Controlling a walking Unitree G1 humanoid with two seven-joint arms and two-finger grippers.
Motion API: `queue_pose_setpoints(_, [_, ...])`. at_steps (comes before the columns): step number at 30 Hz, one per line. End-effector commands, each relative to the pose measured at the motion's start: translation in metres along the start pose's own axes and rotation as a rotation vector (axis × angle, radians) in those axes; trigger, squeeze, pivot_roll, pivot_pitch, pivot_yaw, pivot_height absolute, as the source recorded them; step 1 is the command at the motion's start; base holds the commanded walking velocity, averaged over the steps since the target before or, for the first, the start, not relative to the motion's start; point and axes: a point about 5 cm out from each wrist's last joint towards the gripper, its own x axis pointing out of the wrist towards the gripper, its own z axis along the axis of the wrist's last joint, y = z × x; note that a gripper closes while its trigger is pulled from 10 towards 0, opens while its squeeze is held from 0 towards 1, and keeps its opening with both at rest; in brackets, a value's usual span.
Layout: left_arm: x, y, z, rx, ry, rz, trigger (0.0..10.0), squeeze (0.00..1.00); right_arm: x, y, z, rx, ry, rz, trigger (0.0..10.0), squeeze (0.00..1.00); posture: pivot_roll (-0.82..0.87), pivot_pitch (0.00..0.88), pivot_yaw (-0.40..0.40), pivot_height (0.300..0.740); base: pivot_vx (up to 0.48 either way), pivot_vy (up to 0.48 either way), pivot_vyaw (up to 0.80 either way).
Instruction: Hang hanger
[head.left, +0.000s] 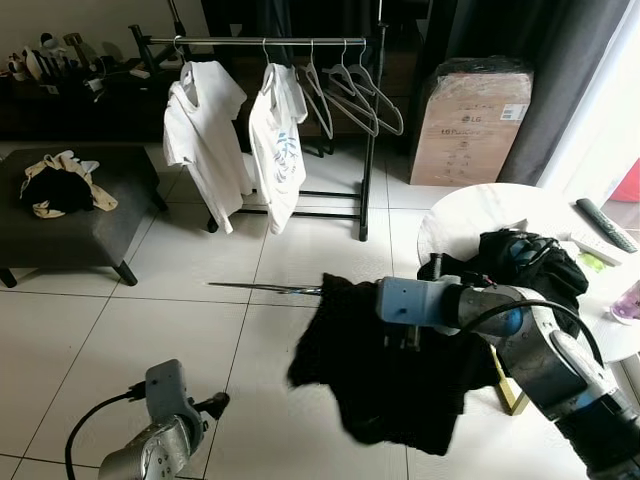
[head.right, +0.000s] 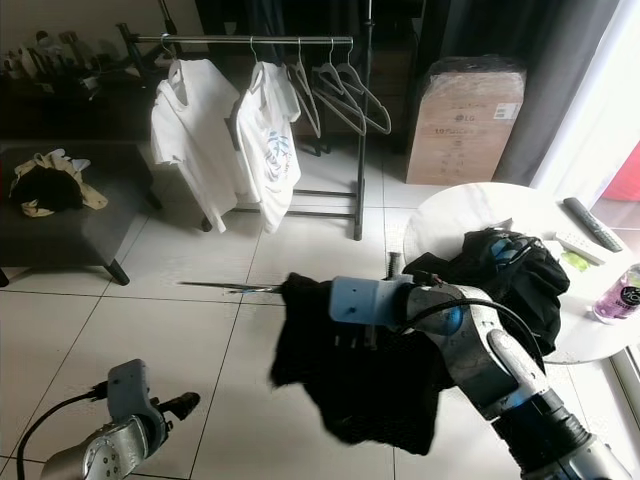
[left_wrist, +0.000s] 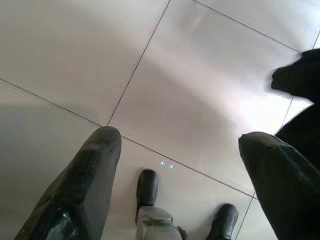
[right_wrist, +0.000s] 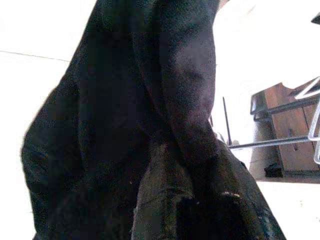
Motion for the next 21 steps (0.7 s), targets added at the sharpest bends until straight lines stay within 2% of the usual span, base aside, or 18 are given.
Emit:
queue_pose_setpoints(1, [-0.006,-0.025,0.002,0.021,-0.041,-0.241,10.0,0.00,-0.009,-0.010,0.017,-0.009,-0.099,-0.036,10.0,0.00,-0.06,0.174,0.037,0.740,0.000,0.000,0.00])
queue_pose_setpoints(3, [-0.010,-0.033,0.006,0.008,-0.067,-0.308,10.0,0.00,-0.009,-0.009,0.019,-0.009,-0.115,-0.029,10.0,0.00,-0.05,0.174,0.037,0.740,0.000,0.000,0.00])
queue_pose_setpoints(7, [-0.012,-0.035,0.013,-0.046,-0.111,-0.358,10.0,0.00,-0.006,-0.006,0.026,-0.021,-0.151,-0.021,10.0,0.00,-0.05,0.173,0.037,0.740,0.000,0.000,0.00])
queue_pose_setpoints(11, [-0.019,-0.037,0.019,-0.131,-0.175,-0.452,10.0,0.00,-0.006,-0.004,0.031,-0.028,-0.175,-0.010,10.0,0.00,-0.05,0.173,0.036,0.740,0.000,0.000,0.00])
queue_pose_setpoints(12, [-0.023,-0.035,0.021,-0.189,-0.209,-0.511,10.0,0.00,-0.006,-0.004,0.034,-0.036,-0.191,-0.005,10.0,0.00,-0.05,0.173,0.034,0.740,0.000,0.000,0.00])
queue_pose_setpoints(13, [-0.026,-0.036,0.021,-0.212,-0.220,-0.544,10.0,0.00,-0.007,-0.004,0.035,-0.040,-0.198,-0.003,10.0,0.00,-0.05,0.172,0.032,0.740,0.000,0.000,0.00])
queue_pose_setpoints(14, [-0.028,-0.036,0.021,-0.231,-0.232,-0.578,10.0,0.43,-0.007,-0.004,0.036,-0.043,-0.204,-0.002,10.0,0.00,-0.05,0.172,0.032,0.740,0.000,0.000,0.00])
queue_pose_setpoints(15, [-0.032,-0.039,0.017,-0.265,-0.227,-0.654,10.0,1.00,-0.007,-0.003,0.039,-0.043,-0.213,-0.001,10.0,0.00,-0.05,0.171,0.031,0.740,0.000,0.000,0.00])
queue_pose_setpoints(16, [-0.032,-0.039,0.017,-0.265,-0.227,-0.654,10.0,1.00,-0.007,-0.003,0.039,-0.043,-0.213,-0.001,10.0,0.00,-0.05,0.171,0.031,0.740,0.000,0.000,0.00])
queue_pose_setpoints(18, [-0.041,-0.044,0.004,-0.243,-0.182,-0.777,10.0,1.00,-0.007,-0.002,0.042,-0.037,-0.230,-0.002,10.0,0.00,-0.06,0.166,0.032,0.740,0.000,0.000,0.00])
queue_pose_setpoints(21, [-0.046,-0.044,-0.004,-0.231,-0.152,-0.825,10.0,1.00,-0.006,0.001,0.043,-0.039,-0.232,-0.001,10.0,0.00,-0.06,0.164,0.033,0.740,0.000,0.000,0.00])
